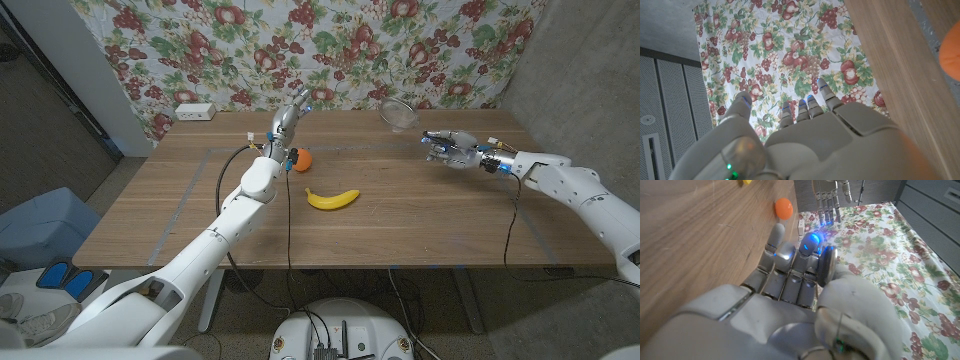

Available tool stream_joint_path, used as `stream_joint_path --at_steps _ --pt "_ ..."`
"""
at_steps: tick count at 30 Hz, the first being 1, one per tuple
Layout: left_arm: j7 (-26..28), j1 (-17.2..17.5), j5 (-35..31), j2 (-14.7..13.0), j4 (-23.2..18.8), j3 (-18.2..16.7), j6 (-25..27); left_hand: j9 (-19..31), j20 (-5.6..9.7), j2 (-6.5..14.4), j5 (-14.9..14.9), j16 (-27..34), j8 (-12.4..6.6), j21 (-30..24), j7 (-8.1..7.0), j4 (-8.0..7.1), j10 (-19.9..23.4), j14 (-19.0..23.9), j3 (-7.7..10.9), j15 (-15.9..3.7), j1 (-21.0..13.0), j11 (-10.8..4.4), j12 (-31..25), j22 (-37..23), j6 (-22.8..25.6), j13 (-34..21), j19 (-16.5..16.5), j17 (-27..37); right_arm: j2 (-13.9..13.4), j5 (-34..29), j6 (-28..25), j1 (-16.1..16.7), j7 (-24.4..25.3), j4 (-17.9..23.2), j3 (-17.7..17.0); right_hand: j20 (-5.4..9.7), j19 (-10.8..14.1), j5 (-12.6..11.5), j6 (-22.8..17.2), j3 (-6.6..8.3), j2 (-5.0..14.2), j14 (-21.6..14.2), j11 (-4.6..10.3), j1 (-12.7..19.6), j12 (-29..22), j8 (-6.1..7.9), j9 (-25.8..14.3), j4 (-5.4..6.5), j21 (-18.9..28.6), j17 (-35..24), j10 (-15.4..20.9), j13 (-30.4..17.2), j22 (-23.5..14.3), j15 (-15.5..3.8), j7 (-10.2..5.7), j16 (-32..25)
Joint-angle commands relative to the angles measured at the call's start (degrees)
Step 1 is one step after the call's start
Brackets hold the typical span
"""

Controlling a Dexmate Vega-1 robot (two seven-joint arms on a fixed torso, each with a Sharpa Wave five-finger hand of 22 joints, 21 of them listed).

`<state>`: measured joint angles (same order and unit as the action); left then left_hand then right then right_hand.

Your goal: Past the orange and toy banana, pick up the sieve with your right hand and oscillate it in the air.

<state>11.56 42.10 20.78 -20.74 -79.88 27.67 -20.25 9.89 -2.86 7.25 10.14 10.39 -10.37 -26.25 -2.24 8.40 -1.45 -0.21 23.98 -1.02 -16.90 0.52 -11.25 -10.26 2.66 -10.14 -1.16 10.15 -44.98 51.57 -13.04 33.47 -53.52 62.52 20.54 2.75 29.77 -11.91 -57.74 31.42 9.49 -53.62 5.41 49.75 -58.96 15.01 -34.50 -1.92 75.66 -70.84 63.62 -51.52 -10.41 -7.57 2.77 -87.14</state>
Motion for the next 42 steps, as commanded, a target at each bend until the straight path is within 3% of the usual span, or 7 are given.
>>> stream_joint_path --at_steps 1,9,30,42 --pt "0.2 -0.1 -0.1 -0.1 -0.3 0.2 0.9 0.0 -0.21 0.0 -0.1 0.2 0.02 0.1 0.29 0.01 -0.4 -0.3 0.28 0.07 0.5 -0.13 0.1 -0.1 0.1 -0.1 -0.2 -0.1 -4.7 -3.7 -8.3 -0.4 8.0 6.5 3.2 4.61 0.7 -0.1 -3.0 0.61 0.3 -0.9 1.16 0.2 -0.4 -0.13 -0.1 -0.5 0.4 0.1 -0.6 -0.2 0.0 -4.59 2.46 -0.5" --pt "0.4 0.0 -0.1 -0.3 -0.9 0.2 1.5 0.0 -0.24 -0.1 -0.1 0.2 0.02 0.2 0.49 0.1 -0.4 -0.4 0.39 0.22 0.6 0.06 0.1 -0.1 0.1 -0.2 -0.2 -0.1 -5.9 -4.7 -11.3 -1.3 9.0 7.4 4.7 4.41 1.0 0.1 -3.2 0.87 0.36 -1.2 1.03 0.4 -0.3 -0.4 0.2 -0.72 0.6 0.1 -0.3 0.2 0.1 -4.56 2.85 -0.5" --pt "1.0 1.1 -0.4 -0.8 -2.7 0.1 1.7 0.0 -0.15 -0.2 -0.1 0.1 0.04 0.6 0.69 0.27 -0.5 -0.6 0.66 0.22 0.9 0.2 0.2 -0.1 0.0 -0.2 -0.2 -0.1 -6.7 -3.7 -10.0 -0.1 9.0 9.4 4.1 4.49 0.9 0.3 -3.3 1.24 0.33 -1.6 1.13 0.2 -0.7 -0.59 -0.2 -0.94 0.7 0.1 -0.4 -0.4 0.1 -4.54 2.9 -0.4" --pt "1.7 2.2 -0.5 -1.3 -4.4 -0.3 2.1 0.0 -0.18 -0.2 -0.1 0.2 0.04 0.8 0.81 0.35 -0.5 -0.7 0.83 0.21 1.1 0.16 0.2 -0.2 0.0 -0.1 -0.3 -0.1 -3.3 -0.3 -2.3 0.9 2.5 3.6 1.8 4.77 0.1 0.3 -2.9 1.11 0.13 -1.1 1.25 -0.2 -0.8 -0.72 -0.6 -0.78 0.6 0.0 -1.1 -0.9 0.1 -4.51 2.55 -0.3"
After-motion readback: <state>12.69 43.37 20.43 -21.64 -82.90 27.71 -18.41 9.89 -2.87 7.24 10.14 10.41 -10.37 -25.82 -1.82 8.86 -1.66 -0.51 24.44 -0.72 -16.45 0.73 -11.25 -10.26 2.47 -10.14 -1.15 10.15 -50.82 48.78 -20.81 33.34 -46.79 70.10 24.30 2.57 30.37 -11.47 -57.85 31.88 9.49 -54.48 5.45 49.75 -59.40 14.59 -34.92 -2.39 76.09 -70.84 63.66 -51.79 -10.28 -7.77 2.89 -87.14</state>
